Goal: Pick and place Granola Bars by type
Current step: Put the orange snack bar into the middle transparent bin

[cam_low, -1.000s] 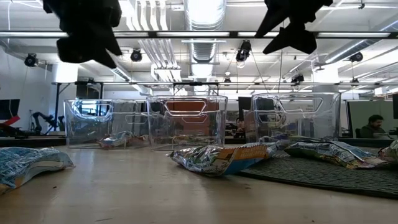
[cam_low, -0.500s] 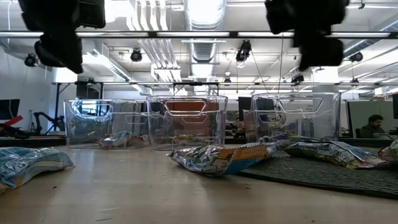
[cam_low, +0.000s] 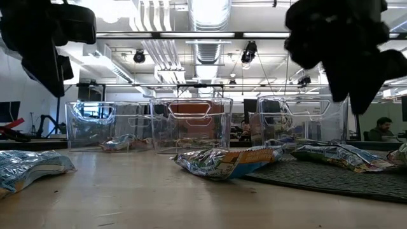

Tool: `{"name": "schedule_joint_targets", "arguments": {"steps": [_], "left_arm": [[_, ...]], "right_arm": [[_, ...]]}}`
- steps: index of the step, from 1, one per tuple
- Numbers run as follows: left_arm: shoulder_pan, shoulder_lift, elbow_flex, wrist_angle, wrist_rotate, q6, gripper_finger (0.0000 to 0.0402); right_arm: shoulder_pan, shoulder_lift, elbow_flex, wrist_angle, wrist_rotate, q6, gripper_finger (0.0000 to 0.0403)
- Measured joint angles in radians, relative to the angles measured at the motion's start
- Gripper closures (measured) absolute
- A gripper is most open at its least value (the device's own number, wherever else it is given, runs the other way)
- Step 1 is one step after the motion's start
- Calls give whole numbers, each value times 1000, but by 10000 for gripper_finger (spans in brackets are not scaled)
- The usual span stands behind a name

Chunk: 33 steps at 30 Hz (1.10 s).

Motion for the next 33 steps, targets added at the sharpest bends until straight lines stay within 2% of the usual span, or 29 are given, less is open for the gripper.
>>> {"name": "schedule_joint_targets", "arguments": {"steps": [6, 12, 26, 29, 33], "left_arm": [[-6, 0, -12, 1, 3, 32, 262], [-12, 0, -18, -2, 3, 69, 262], [-11, -50, -33, -88, -4, 143, 262], [-11, -63, -52, -93, -4, 136, 262], [-11, -76, -62, -91, -4, 136, 262]], "right_arm": [[0, 153, 87, 4, 62, 39, 209], [0, 255, 158, -122, 101, 87, 209], [-3, 302, 149, -58, 84, 150, 209], [-3, 302, 148, -41, 63, 146, 222], [-2, 302, 160, -32, 55, 153, 272]]}}
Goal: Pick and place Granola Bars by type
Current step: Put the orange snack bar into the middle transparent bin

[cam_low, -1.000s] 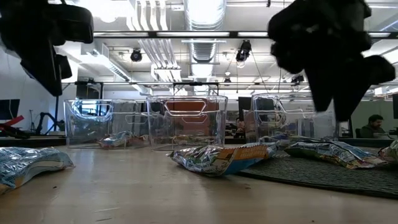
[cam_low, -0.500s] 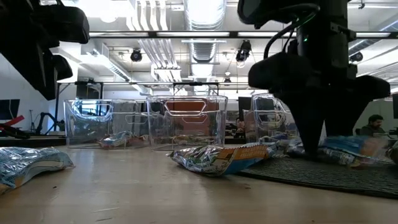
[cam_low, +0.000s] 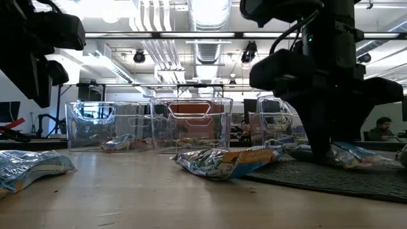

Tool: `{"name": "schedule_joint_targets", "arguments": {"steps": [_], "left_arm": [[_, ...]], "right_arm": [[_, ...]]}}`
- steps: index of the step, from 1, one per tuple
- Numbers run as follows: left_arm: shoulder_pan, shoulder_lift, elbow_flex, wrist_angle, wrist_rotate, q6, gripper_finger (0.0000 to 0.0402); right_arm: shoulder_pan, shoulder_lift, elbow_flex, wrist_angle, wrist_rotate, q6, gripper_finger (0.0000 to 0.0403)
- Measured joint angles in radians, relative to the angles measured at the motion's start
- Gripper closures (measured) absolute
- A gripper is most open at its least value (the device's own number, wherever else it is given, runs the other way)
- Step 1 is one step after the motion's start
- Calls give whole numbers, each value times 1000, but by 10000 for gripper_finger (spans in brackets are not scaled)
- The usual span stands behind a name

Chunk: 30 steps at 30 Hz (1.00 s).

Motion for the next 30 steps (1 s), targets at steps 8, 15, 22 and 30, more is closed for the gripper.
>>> {"name": "schedule_joint_targets", "arguments": {"steps": [8, 15, 22, 30], "left_arm": [[0, -5, 0, 3, 0, 25, 262], [0, -5, 0, 2, -6, 41, 262], [1, -5, -2, 9, -10, 45, 262], [-8, -25, -2, 17, -62, 27, 262]], "right_arm": [[2, -81, 71, -8, 61, -17, 355], [-14, -272, 126, 261, 166, -214, 350], [-125, -416, 44, 920, 187, -544, 353], [-290, -398, 12, 1151, -142, -516, 353]]}}
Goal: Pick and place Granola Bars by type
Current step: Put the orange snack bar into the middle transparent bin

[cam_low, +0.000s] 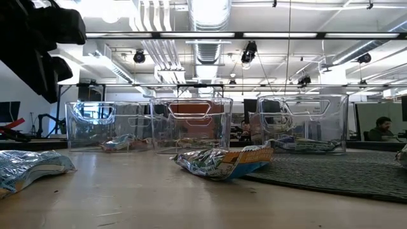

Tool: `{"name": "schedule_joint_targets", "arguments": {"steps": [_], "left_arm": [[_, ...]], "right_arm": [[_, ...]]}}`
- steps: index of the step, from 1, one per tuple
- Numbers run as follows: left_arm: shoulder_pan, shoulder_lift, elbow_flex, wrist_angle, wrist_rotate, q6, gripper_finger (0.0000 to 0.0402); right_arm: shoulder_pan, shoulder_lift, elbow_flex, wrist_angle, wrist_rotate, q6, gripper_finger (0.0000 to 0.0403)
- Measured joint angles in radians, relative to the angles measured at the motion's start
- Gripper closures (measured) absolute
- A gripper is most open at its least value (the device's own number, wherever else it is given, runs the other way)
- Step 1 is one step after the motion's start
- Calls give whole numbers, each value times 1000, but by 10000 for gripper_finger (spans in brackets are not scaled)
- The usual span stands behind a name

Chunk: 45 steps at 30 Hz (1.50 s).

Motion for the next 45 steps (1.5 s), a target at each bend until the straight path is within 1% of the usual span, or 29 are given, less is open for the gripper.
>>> {"name": "schedule_joint_targets", "arguments": {"steps": [3, 9, 14, 16, 19, 22, 24, 26, 29, 33, 36, 38, 40, 42, 45], "left_arm": [[-2, -6, 0, 1, -36, -28, 262], [-2, -7, 0, 6, -102, -71, 262], [-2, -13, 0, -30, -148, -110, 262], [-2, -13, 0, -49, -153, -133, 262], [-2, -19, 0, -76, -155, -190, 261], [-2, -32, 0, -106, -155, -238, 262], [-2, -42, 0, -116, -155, -252, 262], [1, -49, 0, -116, -159, -264, 262], [3, -58, 0, -123, -172, -281, 262], [3, -60, 0, -123, -180, -300, 262], [3, -59, 0, -120, -182, -301, 262], [3, -58, 0, -114, -184, -299, 262], [3, -58, 0, -100, -188, -296, 262], [3, -56, 0, -81, -192, -286, 262], [3, -56, 0, -32, -194, -251, 262]], "right_arm": [[-51, 29, 0, -32, -29, 42, 354], [-218, 109, -9, -258, -12, 153, 349], [-353, 203, -8, -300, -12, 257, 347], [-385, 244, -4, -324, -32, 246, 340], [-393, 292, 37, -458, -35, 173, 319], [-383, 333, 92, -634, -3, 78, 289], [-375, 350, 127, -701, 41, 32, 267], [-364, 355, 158, -726, 77, -3, 246], [-350, 350, 195, -725, 98, -53, 219], [-309, 325, 250, -788, 102, -219, 204], [-243, 310, 315, -944, 118, -308, 203], [-183, 311, 348, -1068, 159, -319, 204], [-118, 313, 354, -1156, 199, -307, 204], [-55, 314, 353, -1190, 227, -243, 205], [20, 317, 340, -1203, 231, -115, 205]]}}
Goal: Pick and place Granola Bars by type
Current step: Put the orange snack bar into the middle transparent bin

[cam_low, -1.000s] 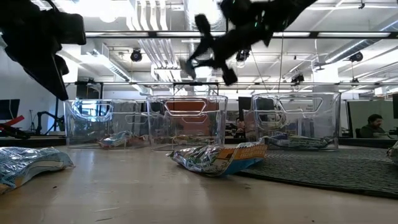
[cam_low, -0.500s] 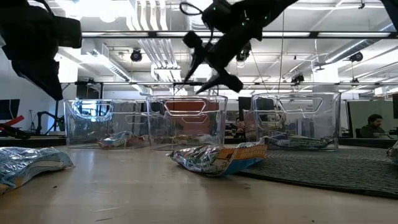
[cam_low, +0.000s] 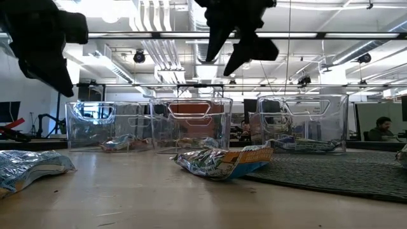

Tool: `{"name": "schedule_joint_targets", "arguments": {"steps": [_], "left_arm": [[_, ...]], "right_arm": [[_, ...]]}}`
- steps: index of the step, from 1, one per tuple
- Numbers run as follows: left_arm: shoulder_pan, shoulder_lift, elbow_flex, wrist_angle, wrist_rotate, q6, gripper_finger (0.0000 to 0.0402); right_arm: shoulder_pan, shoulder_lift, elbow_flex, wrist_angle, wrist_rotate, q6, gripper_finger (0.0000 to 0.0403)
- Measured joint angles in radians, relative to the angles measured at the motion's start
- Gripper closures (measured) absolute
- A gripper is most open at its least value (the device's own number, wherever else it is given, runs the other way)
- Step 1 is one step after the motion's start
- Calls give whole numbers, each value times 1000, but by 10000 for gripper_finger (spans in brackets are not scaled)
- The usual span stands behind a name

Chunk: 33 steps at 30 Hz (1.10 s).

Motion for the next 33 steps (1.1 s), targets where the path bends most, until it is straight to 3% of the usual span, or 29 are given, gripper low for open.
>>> {"name": "schedule_joint_targets", "arguments": {"steps": [8, 14, 19, 25, 33], "left_arm": [[0, 0, 0, 86, 1, 75, 262], [0, 0, 0, 87, 5, 98, 262], [-2, 0, 0, 91, 3, 86, 262], [-6, 1, 0, 90, 23, 69, 262], [-11, 1, 0, 89, 28, 68, 262]], "right_arm": [[146, 91, -3, 43, 1, 202, 205], [208, 220, 56, 58, 0, 265, 205], [226, 355, 192, 25, 9, 267, 205], [230, 504, 402, -189, 50, 300, 205], [240, 632, 582, -274, -5, 265, 205]]}}
